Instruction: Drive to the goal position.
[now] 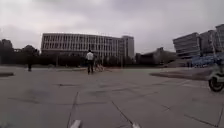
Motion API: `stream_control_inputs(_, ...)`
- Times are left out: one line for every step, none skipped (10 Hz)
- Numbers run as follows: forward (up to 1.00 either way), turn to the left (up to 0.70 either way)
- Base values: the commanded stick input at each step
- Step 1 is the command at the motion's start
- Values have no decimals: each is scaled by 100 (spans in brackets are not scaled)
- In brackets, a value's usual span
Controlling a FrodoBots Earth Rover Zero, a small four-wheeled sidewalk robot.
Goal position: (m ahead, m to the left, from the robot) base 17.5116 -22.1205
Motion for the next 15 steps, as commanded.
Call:
stream_control_inputs(70, 0)
stream_control_inputs(70, 0)
stream_control_inputs(70, 0)
stream_control_inputs(70, 0)
stream_control_inputs(70, 0)
stream_control_inputs(70, 0)
stream_control_inputs(70, -8)
stream_control_inputs(70, -21)
stream_control_inputs(70, -22)
stream_control_inputs(70, -6)
stream_control_inputs(70, 0)
stream_control_inputs(70, 0)
stream_control_inputs(70, 0)
stream_control_inputs(70, 0)
stream_control_inputs(70, 0)
